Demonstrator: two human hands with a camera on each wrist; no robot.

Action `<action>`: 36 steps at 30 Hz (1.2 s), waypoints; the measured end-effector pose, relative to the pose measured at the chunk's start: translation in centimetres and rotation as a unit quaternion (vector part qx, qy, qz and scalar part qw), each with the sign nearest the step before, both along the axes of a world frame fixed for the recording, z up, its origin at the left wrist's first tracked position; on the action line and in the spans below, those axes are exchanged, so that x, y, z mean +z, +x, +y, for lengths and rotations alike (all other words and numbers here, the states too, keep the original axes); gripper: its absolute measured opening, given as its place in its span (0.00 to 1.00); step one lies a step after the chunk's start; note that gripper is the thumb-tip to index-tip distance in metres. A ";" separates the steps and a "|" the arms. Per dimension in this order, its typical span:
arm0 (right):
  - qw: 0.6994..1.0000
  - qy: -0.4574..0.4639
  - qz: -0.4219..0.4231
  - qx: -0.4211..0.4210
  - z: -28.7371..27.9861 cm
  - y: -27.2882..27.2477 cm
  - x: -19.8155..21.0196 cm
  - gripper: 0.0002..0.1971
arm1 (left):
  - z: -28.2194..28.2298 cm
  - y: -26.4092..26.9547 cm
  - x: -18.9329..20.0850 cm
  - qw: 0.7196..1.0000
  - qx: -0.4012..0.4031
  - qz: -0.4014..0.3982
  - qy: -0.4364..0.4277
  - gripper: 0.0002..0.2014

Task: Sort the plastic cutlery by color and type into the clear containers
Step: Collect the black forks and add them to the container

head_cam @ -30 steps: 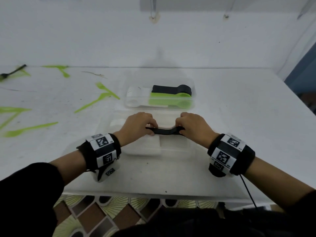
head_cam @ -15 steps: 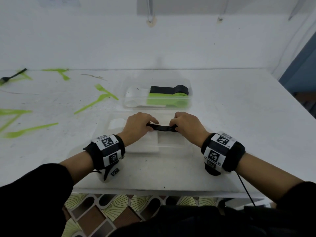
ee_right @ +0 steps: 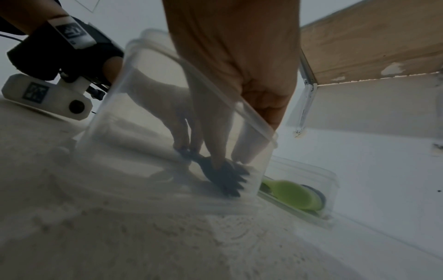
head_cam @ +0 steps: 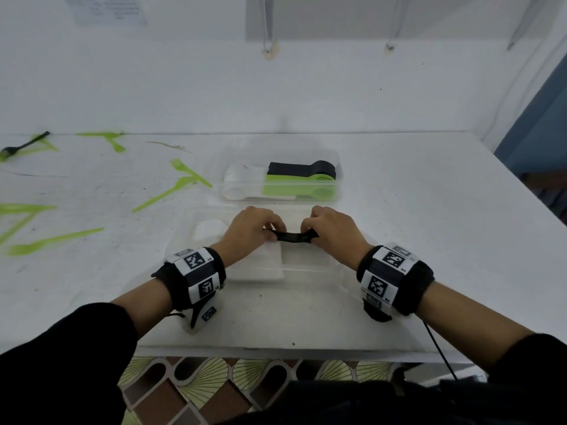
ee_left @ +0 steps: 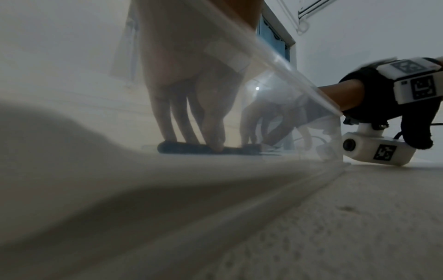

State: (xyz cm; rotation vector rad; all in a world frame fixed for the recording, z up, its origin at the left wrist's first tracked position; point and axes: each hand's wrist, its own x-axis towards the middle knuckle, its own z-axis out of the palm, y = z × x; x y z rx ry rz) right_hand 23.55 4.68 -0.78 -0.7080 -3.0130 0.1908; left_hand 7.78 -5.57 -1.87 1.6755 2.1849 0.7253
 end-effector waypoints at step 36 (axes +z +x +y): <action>0.964 -0.175 0.187 0.074 -1.9 -1.4 1.9 0.13 | -4.4 -0.9 1.0 0.986 0.085 -0.101 0.105 0.08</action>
